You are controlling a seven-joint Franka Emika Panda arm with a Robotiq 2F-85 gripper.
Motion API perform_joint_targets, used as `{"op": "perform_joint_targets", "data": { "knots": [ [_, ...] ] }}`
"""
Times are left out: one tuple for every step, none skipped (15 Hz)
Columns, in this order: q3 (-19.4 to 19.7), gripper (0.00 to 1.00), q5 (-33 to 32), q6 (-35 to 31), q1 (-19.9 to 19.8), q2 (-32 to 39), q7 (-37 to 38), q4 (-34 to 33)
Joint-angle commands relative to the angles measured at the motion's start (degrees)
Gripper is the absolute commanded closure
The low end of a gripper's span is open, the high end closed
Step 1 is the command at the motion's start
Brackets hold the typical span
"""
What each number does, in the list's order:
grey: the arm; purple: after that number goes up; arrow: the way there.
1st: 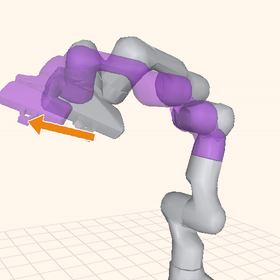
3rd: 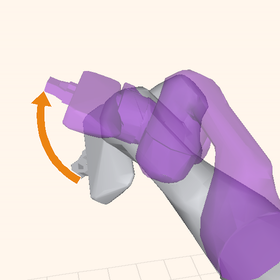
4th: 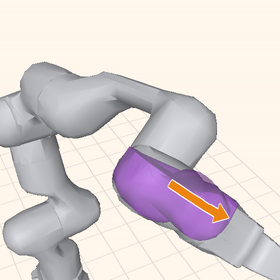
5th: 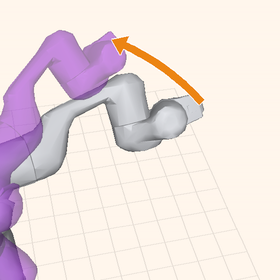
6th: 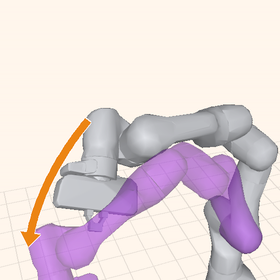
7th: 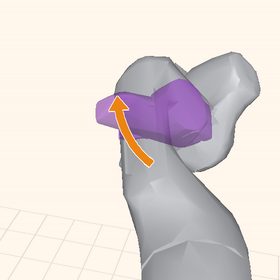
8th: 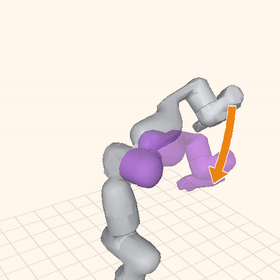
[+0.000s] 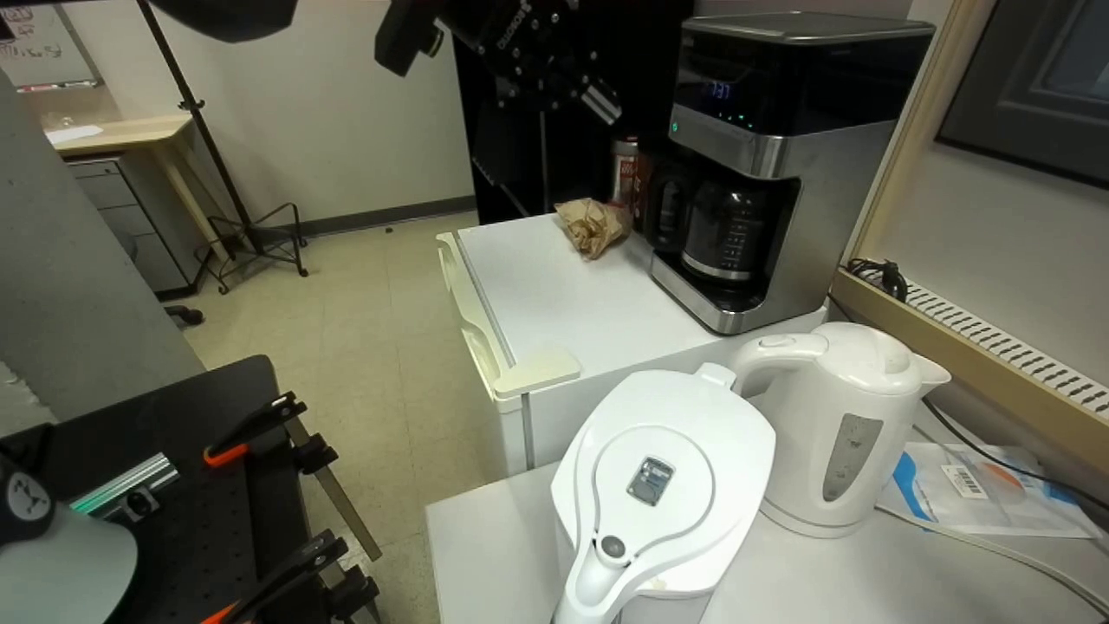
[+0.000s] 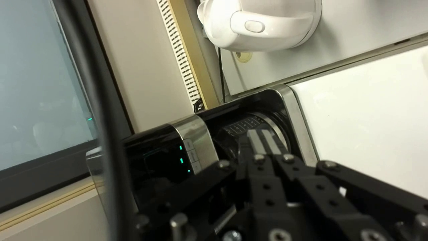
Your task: Press the coffee maker button
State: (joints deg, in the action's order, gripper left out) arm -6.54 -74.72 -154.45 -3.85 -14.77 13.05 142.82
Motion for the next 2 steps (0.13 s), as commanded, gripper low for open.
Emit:
{"op": "perform_joint_targets", "data": {
  "knots": [
    [0.01, 1.00, -2.23, -1.00, 0.24, -5.57, -0.59, 4.75],
    [0.06, 1.00, -2.64, -1.09, 0.32, -6.38, -0.56, 5.45]
  ]
}}
